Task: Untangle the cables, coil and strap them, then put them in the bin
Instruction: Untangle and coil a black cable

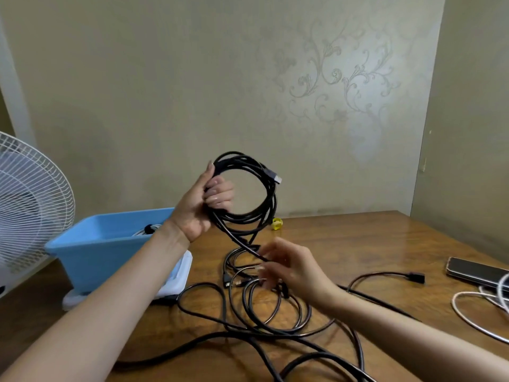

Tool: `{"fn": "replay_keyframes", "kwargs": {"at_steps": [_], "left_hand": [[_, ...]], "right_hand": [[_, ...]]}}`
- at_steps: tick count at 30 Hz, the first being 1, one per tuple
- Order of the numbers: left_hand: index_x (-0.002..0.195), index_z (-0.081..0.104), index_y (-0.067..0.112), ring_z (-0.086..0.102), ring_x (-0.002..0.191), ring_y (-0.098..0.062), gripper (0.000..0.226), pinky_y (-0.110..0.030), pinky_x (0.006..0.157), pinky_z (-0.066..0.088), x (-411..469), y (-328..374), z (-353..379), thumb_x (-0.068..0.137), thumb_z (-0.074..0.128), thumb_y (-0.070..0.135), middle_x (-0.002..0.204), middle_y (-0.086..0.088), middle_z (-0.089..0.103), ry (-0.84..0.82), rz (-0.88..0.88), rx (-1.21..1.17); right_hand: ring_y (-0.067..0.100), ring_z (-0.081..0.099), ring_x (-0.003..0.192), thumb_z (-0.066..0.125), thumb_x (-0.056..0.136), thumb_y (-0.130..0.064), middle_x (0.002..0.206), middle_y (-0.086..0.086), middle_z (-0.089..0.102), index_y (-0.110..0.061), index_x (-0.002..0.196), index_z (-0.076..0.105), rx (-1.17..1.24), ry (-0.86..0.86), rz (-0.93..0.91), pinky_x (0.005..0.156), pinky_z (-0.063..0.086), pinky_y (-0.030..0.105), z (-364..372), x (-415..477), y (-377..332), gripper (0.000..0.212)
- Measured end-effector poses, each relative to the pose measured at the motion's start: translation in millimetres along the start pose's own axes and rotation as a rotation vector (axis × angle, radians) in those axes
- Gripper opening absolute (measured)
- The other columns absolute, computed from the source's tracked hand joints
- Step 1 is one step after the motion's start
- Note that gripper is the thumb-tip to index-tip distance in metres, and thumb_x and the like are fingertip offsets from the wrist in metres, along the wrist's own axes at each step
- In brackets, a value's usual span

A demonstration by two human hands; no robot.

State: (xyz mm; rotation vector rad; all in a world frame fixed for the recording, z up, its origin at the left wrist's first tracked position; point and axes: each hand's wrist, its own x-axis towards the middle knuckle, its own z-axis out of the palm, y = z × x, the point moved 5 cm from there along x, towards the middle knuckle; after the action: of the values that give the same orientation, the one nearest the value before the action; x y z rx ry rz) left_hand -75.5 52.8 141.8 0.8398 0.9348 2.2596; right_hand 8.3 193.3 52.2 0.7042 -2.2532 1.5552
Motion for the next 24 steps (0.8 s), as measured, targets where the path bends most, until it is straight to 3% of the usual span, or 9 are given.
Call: {"fn": "replay_keyframes", "kwargs": {"at_steps": [1, 3, 5, 7, 11, 15, 18, 21, 24], "left_hand": [[0.057, 0.043, 0.017, 0.026, 0.040, -0.002, 0.048, -0.014, 0.038, 0.032, -0.7, 2.5, 2.2, 0.098, 0.036, 0.040, 0.051, 0.008, 0.025, -0.071, -0.029, -0.038], [0.059, 0.044, 0.016, 0.022, 0.036, -0.004, 0.046, -0.015, 0.035, 0.029, -2.0, 3.4, 5.2, 0.099, 0.037, 0.039, 0.050, 0.007, 0.024, -0.151, -0.055, -0.027], [0.058, 0.045, 0.017, 0.018, 0.033, -0.004, 0.046, -0.014, 0.032, 0.026, -2.8, -0.3, 4.7, 0.098, 0.036, 0.038, 0.048, 0.008, 0.021, -0.143, -0.079, 0.060], [0.059, 0.046, 0.016, 0.018, 0.033, -0.004, 0.045, -0.015, 0.032, 0.025, -4.1, -7.1, 5.6, 0.098, 0.037, 0.037, 0.048, 0.007, 0.022, -0.172, -0.147, 0.069], [0.056, 0.045, 0.017, 0.015, 0.031, -0.004, 0.047, -0.014, 0.031, 0.022, -5.6, -17.5, 2.7, 0.096, 0.035, 0.040, 0.045, 0.008, 0.020, -0.085, -0.212, 0.176], [0.053, 0.043, 0.018, 0.020, 0.026, 0.001, 0.048, -0.013, 0.031, 0.015, -5.2, -30.3, 4.3, 0.095, 0.036, 0.041, 0.040, 0.010, 0.025, 0.034, -0.225, 0.326], [0.057, 0.045, 0.016, 0.021, 0.028, 0.000, 0.045, -0.014, 0.034, 0.014, -5.2, -32.2, 2.8, 0.094, 0.041, 0.041, 0.043, 0.009, 0.023, 0.101, -0.241, 0.456], [0.073, 0.051, 0.009, 0.025, 0.032, -0.003, 0.038, -0.016, 0.039, 0.019, -4.6, -33.3, 1.6, 0.090, 0.047, 0.043, 0.043, 0.008, 0.025, 0.119, -0.204, 0.680], [0.092, 0.056, 0.003, 0.049, 0.046, -0.009, 0.049, -0.020, 0.049, 0.042, -6.4, -35.1, -4.9, 0.078, 0.057, 0.050, 0.048, 0.005, 0.041, 0.081, -0.193, 0.854]], "right_hand": [[0.012, 0.065, 0.064, 0.068, 0.086, -0.017, 0.074, 0.002, 0.069, -0.012, 0.093, 0.066, -0.013, -0.140, 0.081, 0.061, 0.055, 0.030, -5.8, 2.3, 9.9, 0.009], [0.010, 0.062, 0.063, 0.070, 0.080, -0.038, 0.073, 0.007, 0.068, -0.001, 0.094, 0.070, -0.090, -0.329, 0.190, 0.063, 0.050, 0.023, -22.1, 6.4, 27.9, 0.040], [0.010, 0.060, 0.062, 0.070, 0.080, -0.031, 0.078, 0.013, 0.067, 0.001, 0.090, 0.072, -0.011, -0.420, 0.264, 0.065, 0.048, 0.018, -37.2, 11.4, 38.0, 0.033], [0.014, 0.060, 0.064, 0.066, 0.084, -0.013, 0.082, 0.013, 0.068, -0.005, 0.087, 0.073, 0.139, -0.404, 0.340, 0.064, 0.051, 0.019, -53.0, 16.1, 40.9, 0.010], [0.013, 0.062, 0.060, 0.055, 0.089, 0.003, 0.083, 0.013, 0.069, 0.000, 0.090, 0.067, 0.413, -0.129, 0.457, 0.061, 0.056, 0.024, -69.9, 32.1, 34.5, 0.013], [0.016, 0.064, 0.070, 0.045, 0.097, -0.029, 0.089, 0.015, 0.065, 0.002, 0.113, 0.062, 0.557, -0.087, 0.443, 0.060, 0.053, 0.025, -58.9, 40.1, 11.4, 0.039], [0.014, 0.057, 0.071, 0.041, 0.088, -0.063, 0.089, 0.012, 0.062, -0.004, 0.119, 0.063, 0.399, -0.231, 0.421, 0.059, 0.047, 0.023, -51.3, 37.7, 2.1, 0.071], [0.010, 0.053, 0.063, 0.065, 0.084, -0.046, 0.081, 0.009, 0.060, -0.009, 0.092, 0.068, 0.100, -0.202, 0.329, 0.054, 0.040, 0.020, -46.1, 38.1, -1.0, 0.037], [0.008, 0.048, 0.052, 0.065, 0.089, -0.029, 0.066, 0.002, 0.056, -0.009, 0.076, 0.060, 0.006, -0.127, 0.265, 0.049, 0.036, 0.017, -46.0, 40.9, -1.6, 0.024]]}}
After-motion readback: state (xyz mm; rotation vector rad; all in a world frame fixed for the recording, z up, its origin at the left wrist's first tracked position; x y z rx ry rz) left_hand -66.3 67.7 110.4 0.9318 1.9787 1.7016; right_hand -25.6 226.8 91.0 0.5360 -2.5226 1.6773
